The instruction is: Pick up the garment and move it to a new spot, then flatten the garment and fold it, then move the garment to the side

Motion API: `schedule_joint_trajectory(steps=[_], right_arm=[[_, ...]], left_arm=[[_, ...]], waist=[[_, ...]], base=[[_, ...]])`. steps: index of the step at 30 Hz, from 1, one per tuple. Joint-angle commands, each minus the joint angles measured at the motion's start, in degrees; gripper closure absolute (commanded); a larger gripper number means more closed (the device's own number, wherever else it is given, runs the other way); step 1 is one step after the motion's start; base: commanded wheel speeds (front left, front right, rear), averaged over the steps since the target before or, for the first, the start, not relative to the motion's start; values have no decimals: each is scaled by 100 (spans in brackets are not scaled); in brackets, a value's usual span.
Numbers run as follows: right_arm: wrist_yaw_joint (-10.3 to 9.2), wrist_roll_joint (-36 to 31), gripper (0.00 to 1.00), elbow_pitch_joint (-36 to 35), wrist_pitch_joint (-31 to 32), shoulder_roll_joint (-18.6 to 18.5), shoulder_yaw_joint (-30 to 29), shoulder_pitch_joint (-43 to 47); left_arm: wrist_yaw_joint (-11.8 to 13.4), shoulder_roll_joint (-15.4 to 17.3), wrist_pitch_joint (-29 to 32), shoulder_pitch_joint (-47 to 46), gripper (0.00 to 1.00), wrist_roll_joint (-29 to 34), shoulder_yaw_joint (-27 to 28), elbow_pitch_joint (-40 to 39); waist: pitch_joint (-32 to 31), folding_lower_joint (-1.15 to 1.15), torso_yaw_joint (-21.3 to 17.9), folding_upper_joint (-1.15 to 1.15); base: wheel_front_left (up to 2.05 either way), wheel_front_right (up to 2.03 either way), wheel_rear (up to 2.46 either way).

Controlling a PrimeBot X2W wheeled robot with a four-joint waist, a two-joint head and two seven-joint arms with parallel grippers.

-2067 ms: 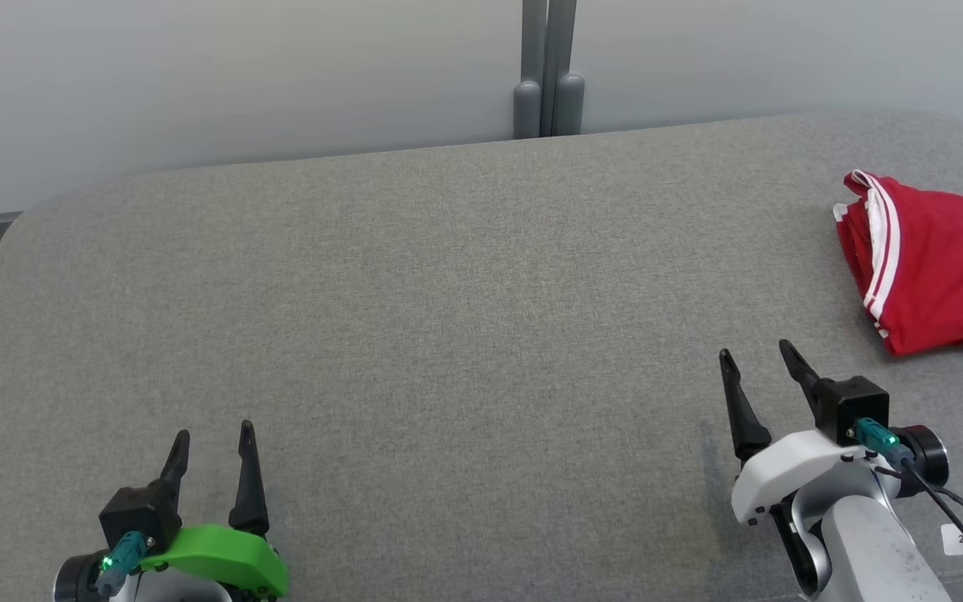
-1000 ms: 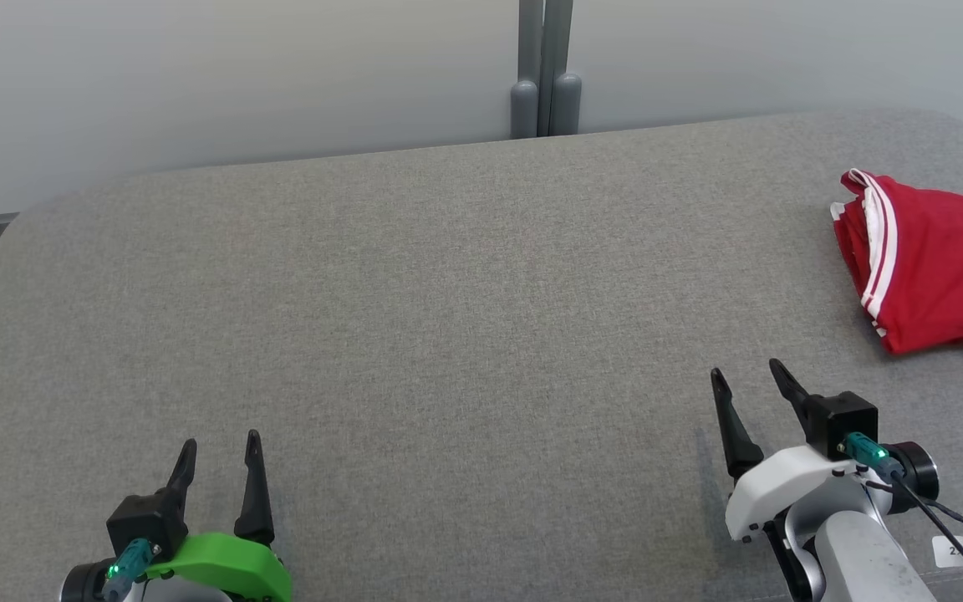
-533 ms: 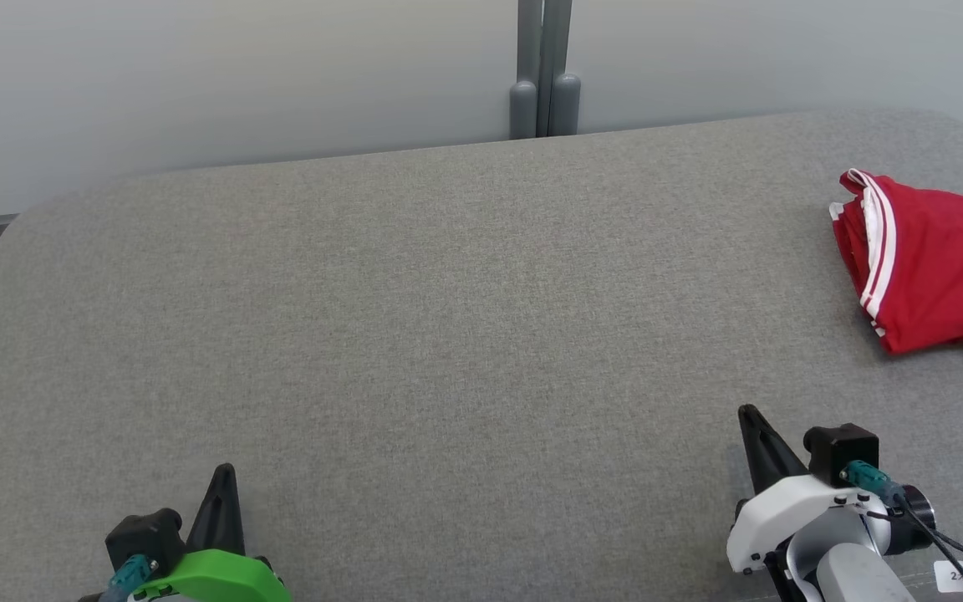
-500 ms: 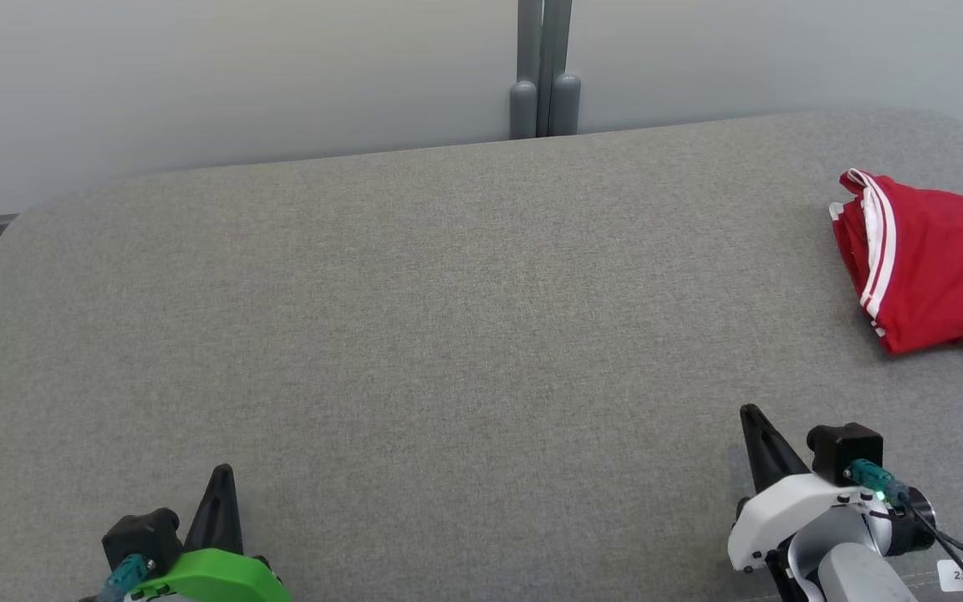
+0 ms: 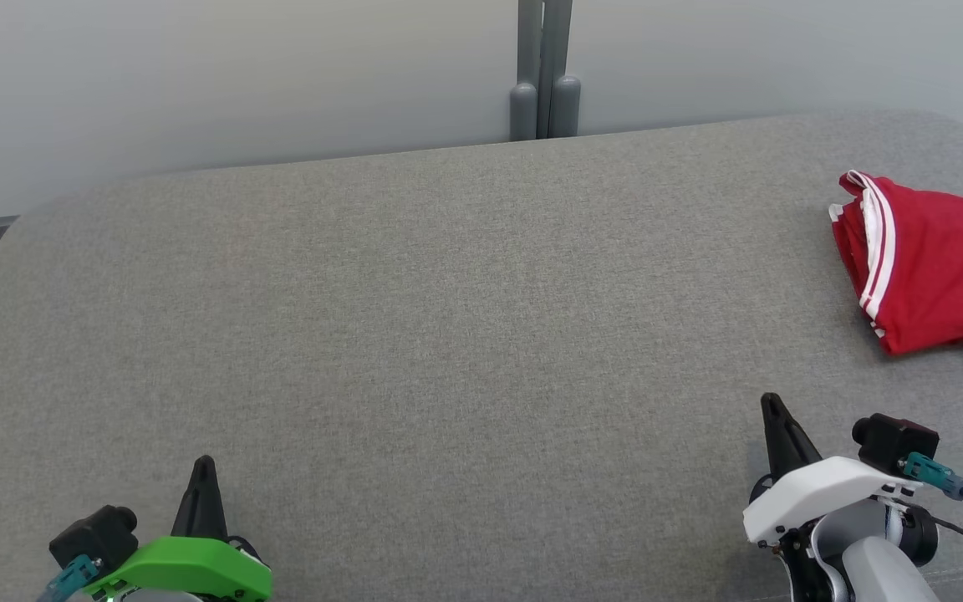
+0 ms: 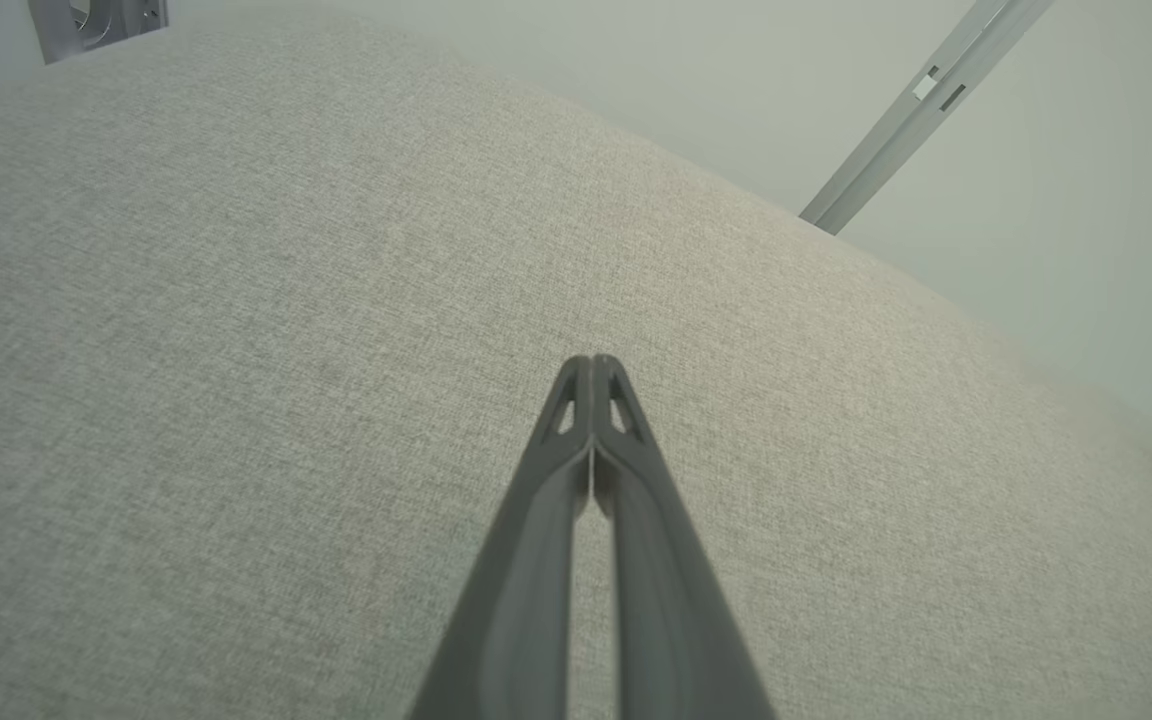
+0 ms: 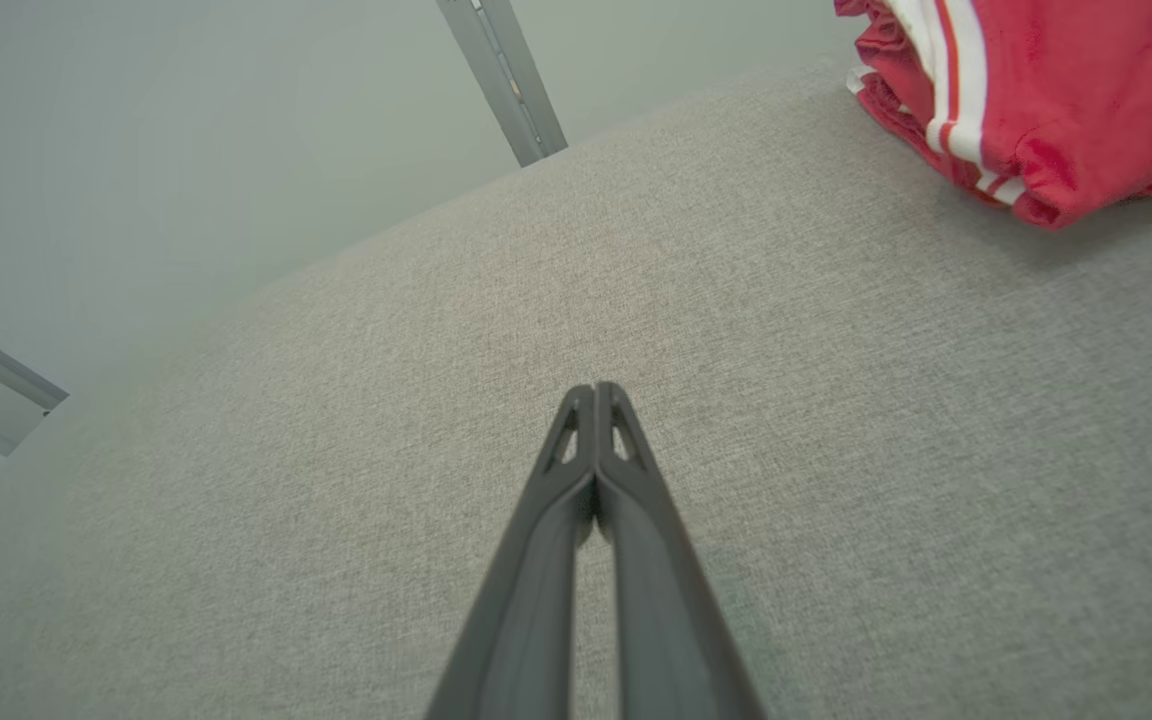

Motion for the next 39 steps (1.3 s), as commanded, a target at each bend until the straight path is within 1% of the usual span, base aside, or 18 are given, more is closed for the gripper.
schedule_joint_trajectory(steps=[1,9,10,17,39], right_arm=[[0,170,100,-130,27,-28,-26,-36],[-1,955,100,-295,209,-34,-88,10],[-1,1143,100,-334,254,-35,-103,21],[-2,1763,100,-459,402,-40,-154,62],[-2,3445,100,-798,804,-54,-298,161]], left_arm=[[-36,27,21,-114,100,-163,26,-116],[-66,33,204,-138,100,-868,83,-238],[-74,34,249,-145,100,-1032,98,-266],[-102,39,396,-169,100,-1591,146,-358],[-167,52,798,-225,100,-3090,277,-609]], waist=[[-1,0,0,0],[-10,0,1,0],[-12,0,1,0],[-20,0,2,0],[-46,0,3,0]], base=[[0,0,0],[0,0,0],[0,0,0],[0,0,0],[0,0,0]])
